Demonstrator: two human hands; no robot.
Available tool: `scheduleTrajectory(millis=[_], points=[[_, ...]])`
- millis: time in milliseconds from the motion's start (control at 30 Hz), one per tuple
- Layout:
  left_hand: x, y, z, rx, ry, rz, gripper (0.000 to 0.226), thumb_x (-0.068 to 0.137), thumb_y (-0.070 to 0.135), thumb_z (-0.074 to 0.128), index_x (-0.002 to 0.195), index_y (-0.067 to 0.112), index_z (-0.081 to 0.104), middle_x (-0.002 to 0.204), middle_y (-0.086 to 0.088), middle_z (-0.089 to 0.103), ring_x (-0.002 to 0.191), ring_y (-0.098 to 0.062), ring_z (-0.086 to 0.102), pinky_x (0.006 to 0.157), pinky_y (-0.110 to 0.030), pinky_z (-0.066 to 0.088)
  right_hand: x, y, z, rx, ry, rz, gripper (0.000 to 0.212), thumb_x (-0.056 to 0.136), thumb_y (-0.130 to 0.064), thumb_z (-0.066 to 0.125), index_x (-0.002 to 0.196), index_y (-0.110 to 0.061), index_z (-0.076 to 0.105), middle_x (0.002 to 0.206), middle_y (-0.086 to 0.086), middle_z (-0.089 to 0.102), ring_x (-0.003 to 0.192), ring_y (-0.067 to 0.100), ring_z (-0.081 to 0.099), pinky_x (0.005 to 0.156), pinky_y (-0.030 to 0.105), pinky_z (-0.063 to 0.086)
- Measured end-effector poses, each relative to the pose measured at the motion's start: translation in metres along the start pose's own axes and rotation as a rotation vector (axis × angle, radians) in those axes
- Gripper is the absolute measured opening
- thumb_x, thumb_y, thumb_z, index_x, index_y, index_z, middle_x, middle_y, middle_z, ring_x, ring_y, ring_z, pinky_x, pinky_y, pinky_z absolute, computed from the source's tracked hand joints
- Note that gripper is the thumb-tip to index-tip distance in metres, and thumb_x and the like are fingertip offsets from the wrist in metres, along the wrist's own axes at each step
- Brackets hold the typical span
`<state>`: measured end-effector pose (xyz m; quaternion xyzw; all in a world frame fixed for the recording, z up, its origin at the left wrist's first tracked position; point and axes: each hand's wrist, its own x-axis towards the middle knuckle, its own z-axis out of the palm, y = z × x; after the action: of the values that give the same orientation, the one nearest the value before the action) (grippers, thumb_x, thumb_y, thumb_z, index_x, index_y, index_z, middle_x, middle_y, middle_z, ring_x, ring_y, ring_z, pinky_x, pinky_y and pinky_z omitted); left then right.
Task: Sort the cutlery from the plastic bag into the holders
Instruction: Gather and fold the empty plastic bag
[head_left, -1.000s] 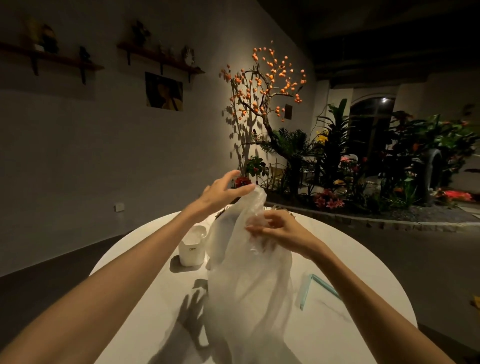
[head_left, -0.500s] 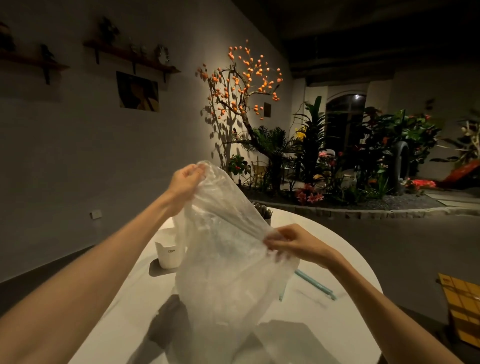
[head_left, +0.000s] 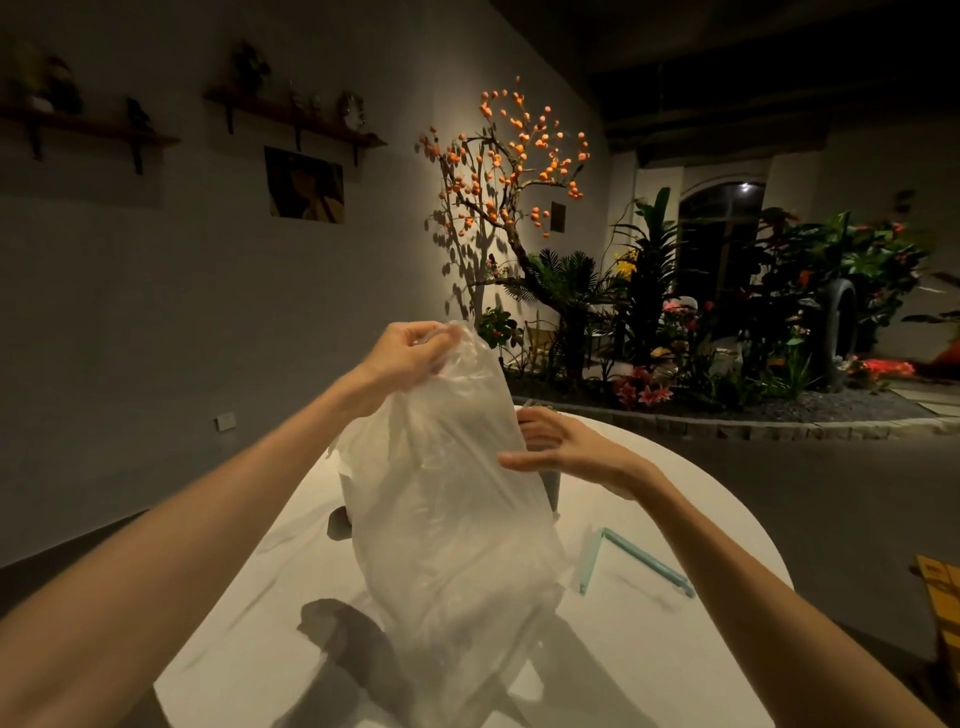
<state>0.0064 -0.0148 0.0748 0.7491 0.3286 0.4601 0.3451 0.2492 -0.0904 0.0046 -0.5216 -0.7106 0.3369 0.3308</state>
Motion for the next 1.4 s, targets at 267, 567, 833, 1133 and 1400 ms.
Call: scheduleTrajectory(millis=[267,567,833,1133,1400], points=[[0.003,-0.007,-0.024,0.146,0.362,0.034,0.047,0.072,0.067,0.076,0.102,0.031,0.072,0.092,0.003,0.074,0.090,-0.018,0.071,0.079,-0.035,0.058,0.011,-0.039,0.006,0.136,0.069,-0.275,0.027,0.096,-0.016,0.066,0.115,0.003,0.068,0.102,0.014,0.076,0.084,0.032,0.074,0.072,0.037,0.063],[-0.073,-0.076,-0.019,-0.755,-0.100,-0.718,0.105,0.073,0.090,0.051,0.131,0.002,0.063,0.118,-0.018,0.068,0.107,-0.035,0.063,0.099,-0.048,0.047,-0.005,-0.052,-0.036,0.536,0.312,-0.265,0.034,0.095,-0.020,0.066,0.119,0.004,0.064,0.095,0.009,0.071,0.077,0.020,0.070,0.061,0.031,0.059],[-0.033,-0.064,-0.017,-0.599,0.162,-0.438,0.050,0.080,0.011,0.079,0.128,0.008,0.064,0.116,-0.008,0.074,0.097,-0.019,0.072,0.084,-0.030,0.057,-0.023,-0.015,-0.058,0.480,0.164,0.096,0.066,0.081,-0.035,0.081,0.132,-0.001,0.056,0.112,0.015,0.073,0.095,0.026,0.074,0.084,0.037,0.059],[-0.042,-0.024,-0.046,-0.172,0.200,-0.180,0.016,0.090,0.011,0.072,0.101,0.021,0.079,0.097,-0.007,0.074,0.083,-0.019,0.069,0.073,-0.031,0.061,-0.036,-0.003,-0.070,0.415,0.388,-0.065,0.026,0.087,-0.014,0.074,0.114,-0.016,0.074,0.120,0.014,0.071,0.102,0.022,0.072,0.081,0.027,0.061],[-0.051,-0.011,-0.062,0.423,0.118,0.009,0.011,0.083,0.029,0.082,0.089,0.022,0.079,0.092,-0.009,0.068,0.084,-0.016,0.060,0.077,-0.043,0.054,-0.043,-0.009,-0.067,-0.327,0.436,-0.023,0.023,0.083,-0.031,0.080,0.101,-0.016,0.076,0.087,-0.005,0.067,0.096,0.024,0.064,0.074,0.024,0.049]])
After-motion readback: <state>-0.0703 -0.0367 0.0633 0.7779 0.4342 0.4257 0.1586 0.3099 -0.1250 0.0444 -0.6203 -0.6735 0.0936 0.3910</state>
